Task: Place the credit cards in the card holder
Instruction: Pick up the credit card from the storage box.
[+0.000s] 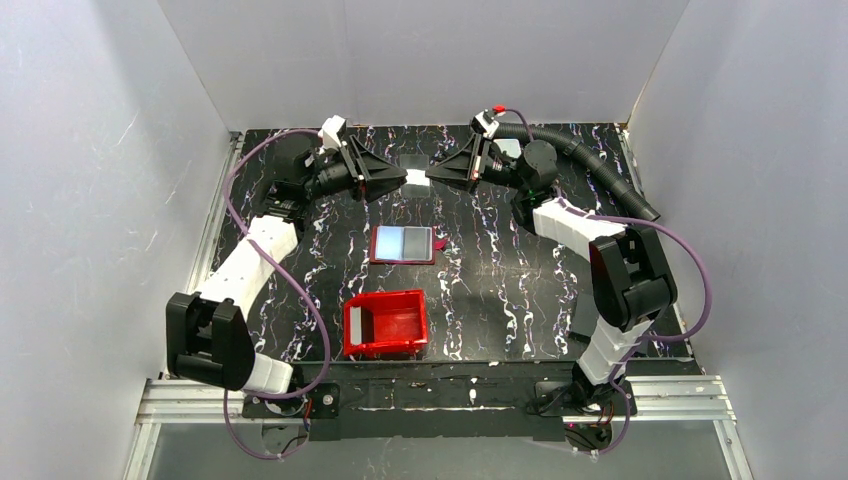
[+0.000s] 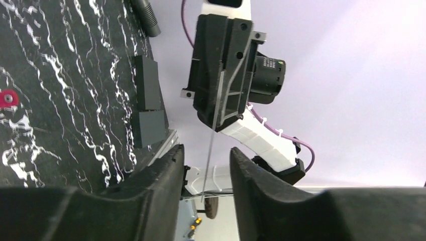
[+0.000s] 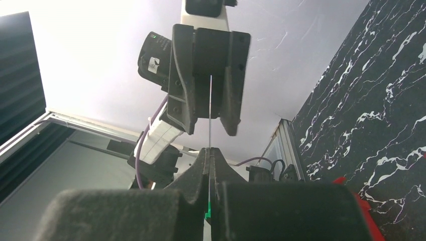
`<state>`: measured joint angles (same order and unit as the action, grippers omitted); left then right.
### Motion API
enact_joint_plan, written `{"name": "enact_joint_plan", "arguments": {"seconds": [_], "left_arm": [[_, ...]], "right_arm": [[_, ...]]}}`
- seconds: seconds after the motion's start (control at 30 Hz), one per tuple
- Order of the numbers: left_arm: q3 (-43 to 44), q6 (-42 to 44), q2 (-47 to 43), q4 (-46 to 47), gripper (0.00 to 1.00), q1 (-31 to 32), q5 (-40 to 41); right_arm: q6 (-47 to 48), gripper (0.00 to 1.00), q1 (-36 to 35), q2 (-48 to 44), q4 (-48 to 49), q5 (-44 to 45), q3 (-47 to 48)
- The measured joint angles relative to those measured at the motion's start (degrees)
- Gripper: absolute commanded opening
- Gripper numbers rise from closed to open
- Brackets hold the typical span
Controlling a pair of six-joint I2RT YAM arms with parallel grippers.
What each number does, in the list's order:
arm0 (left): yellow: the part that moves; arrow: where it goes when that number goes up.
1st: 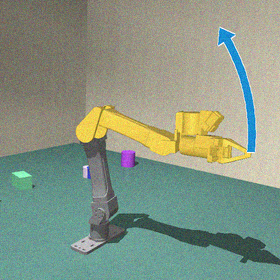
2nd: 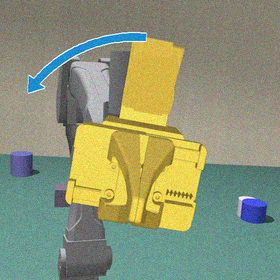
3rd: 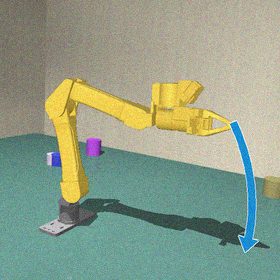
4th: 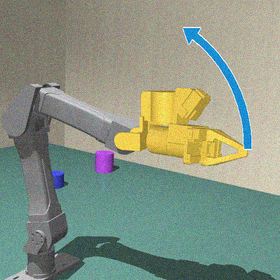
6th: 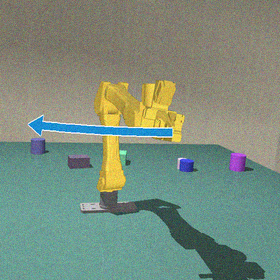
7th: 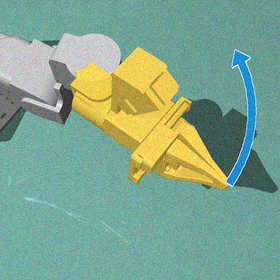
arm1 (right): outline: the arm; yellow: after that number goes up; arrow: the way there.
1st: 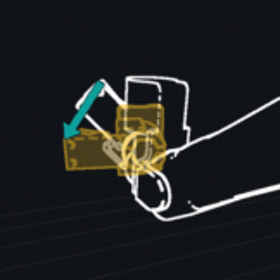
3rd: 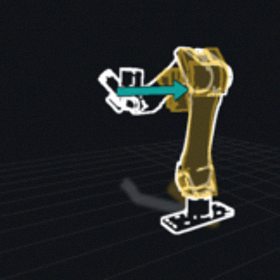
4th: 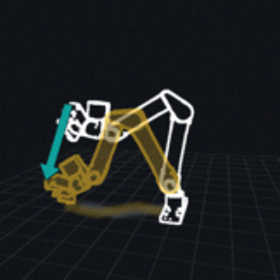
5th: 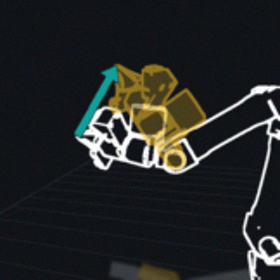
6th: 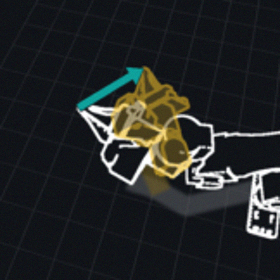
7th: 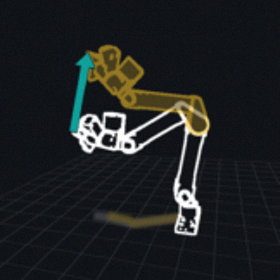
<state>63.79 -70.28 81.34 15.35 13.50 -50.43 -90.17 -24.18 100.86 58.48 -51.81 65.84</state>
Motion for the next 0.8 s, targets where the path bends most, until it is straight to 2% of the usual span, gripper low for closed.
{"name": "enact_joint_plan", "arguments": {"seconds": [0.17, 0.3, 0.37, 0.4, 0.5, 0.57, 0.7, 0.77, 0.8], "left_arm": [[0.00, -1.09, 0.24, 2.97, 0.16, 0.04, -0.07], [0.00, -0.87, 2.69, 4.39, 0.11, 0.31, -0.17], [0.02, -0.79, 4.76, 4.61, 0.01, 0.48, -0.63], [0.09, -0.72, 5.81, 4.85, 0.00, 0.46, -0.94], [0.92, 0.61, 8.11, 4.66, 0.00, 0.39, -1.20], [2.25, 5.49, 8.87, -0.50, 0.00, 0.39, 0.07], [9.84, 22.32, 11.98, -20.41, 0.00, 0.39, 6.67], [11.17, 28.85, 13.16, -26.51, 0.00, -0.04, 8.72], [11.17, 31.43, 13.77, -29.22, 0.00, -0.37, 9.55]], "right_arm": [[0.44, 0.01, -0.24, 0.17, -0.07, -0.04, -0.02], [1.86, 0.01, -0.26, 0.39, -1.53, -0.26, -0.02], [2.45, 0.03, -0.31, 0.98, -2.05, -0.28, -0.02], [2.82, 0.18, -0.31, 1.49, -2.49, -0.35, -0.02], [4.20, 0.43, 0.28, 3.54, -4.92, -0.63, -0.02], [8.59, 0.50, 0.48, 4.04, -10.19, 0.00, 0.15], [28.17, 0.51, 0.57, 4.61, -33.24, 4.81, 4.74], [34.62, 0.47, 0.59, 5.20, -39.50, 6.14, 5.42], [37.48, 0.42, 0.61, 5.68, -42.12, 6.67, 5.51]]}}
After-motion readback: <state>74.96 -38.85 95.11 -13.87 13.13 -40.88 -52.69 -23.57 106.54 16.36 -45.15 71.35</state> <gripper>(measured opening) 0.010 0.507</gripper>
